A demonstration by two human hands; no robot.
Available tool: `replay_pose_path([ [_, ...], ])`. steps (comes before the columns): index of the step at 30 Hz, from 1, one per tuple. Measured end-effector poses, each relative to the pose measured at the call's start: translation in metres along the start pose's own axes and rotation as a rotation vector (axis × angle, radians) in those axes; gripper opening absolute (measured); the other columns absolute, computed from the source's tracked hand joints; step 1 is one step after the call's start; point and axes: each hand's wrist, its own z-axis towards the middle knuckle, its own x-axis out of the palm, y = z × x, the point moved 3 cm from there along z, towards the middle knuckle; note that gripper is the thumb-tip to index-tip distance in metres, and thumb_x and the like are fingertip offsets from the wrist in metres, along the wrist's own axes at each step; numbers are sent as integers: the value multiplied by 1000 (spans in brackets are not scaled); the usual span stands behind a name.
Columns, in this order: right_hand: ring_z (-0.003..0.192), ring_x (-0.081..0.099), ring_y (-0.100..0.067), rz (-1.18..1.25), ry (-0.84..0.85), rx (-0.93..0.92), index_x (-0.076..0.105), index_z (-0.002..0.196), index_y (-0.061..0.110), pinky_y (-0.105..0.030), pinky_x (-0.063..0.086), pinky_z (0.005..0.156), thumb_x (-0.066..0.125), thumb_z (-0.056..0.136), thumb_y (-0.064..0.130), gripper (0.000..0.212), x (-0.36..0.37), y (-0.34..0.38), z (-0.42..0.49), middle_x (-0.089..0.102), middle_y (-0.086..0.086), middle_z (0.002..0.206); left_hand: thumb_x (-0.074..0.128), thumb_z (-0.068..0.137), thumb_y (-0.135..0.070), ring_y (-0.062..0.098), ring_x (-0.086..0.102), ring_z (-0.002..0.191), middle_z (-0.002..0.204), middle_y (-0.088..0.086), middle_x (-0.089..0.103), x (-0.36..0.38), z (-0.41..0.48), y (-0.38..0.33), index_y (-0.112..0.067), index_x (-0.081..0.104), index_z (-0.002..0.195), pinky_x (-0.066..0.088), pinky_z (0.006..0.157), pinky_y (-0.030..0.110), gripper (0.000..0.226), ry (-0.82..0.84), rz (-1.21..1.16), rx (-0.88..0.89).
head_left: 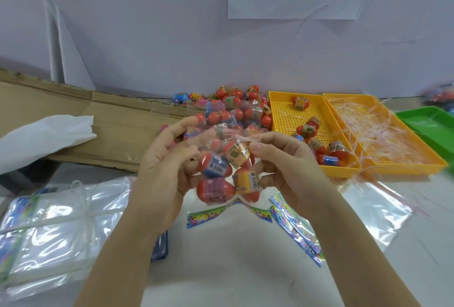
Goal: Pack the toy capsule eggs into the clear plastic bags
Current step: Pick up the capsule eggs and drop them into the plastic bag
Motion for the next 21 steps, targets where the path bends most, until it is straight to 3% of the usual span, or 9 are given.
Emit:
replay_pose_path([
  [2, 50, 65, -12, 6, -1, 17, 76, 74, 20, -19, 48, 39, 71, 66, 20, 9, -1, -1, 1, 70, -4, 70, 52, 88, -1, 12, 72, 64, 88, 3, 77, 3, -1, 2, -19, 74, 95, 54, 48, 21, 29, -1, 38, -58],
  [5, 55, 66, -15, -42, -25, 22, 76, 76, 22, -22, 50, 42, 73, 62, 25, 14, -4, -2, 2, 70, -4, 73, 49, 94, -1, 8, 71, 65, 80, -2, 77, 2, -2, 2, -26, 80, 74, 54, 49, 20, 44, -29, 104, -61],
  [8, 68, 69, -19, -124, -79, -29, 75, 76, 22, -27, 58, 56, 75, 62, 28, 15, -7, -2, 3, 73, -6, 79, 50, 93, -2, 8, 72, 70, 84, -3, 77, 2, -2, 0, -28, 80, 74, 55, 53, 20, 44, -32, 113, -50],
  [10, 67, 70, -21, -138, -97, -67, 76, 75, 21, -29, 59, 61, 75, 70, 18, 5, -8, -1, 3, 73, -8, 77, 52, 89, -6, 9, 73, 73, 86, -1, 77, 2, -2, -1, -27, 80, 78, 55, 54, 22, 37, -17, 106, -58],
  [14, 52, 65, -17, -67, -99, -91, 74, 82, 14, -22, 53, 49, 69, 77, -1, 16, -12, 1, 3, 69, -7, 67, 51, 90, -2, 4, 70, 62, 75, -2, 76, 1, -2, -3, -26, 81, 78, 54, 52, 18, 40, 2, 102, -81],
  [17, 51, 64, -15, 1, -44, -97, 73, 74, 16, -22, 52, 47, 69, 70, 2, 15, -14, 0, 4, 67, -5, 65, 49, 91, 4, 1, 68, 60, 80, -3, 77, 1, -2, -5, -26, 81, 78, 53, 51, 15, 45, 15, 80, -60],
  [21, 54, 66, -13, 39, 63, -133, 73, 64, 20, -19, 52, 47, 70, 70, -1, 22, -15, 3, 4, 68, -2, 64, 54, 77, -7, 4, 69, 57, 72, -3, 76, 5, -6, -9, -25, 80, 69, 53, 49, 16, 32, 72, 18, -46],
])
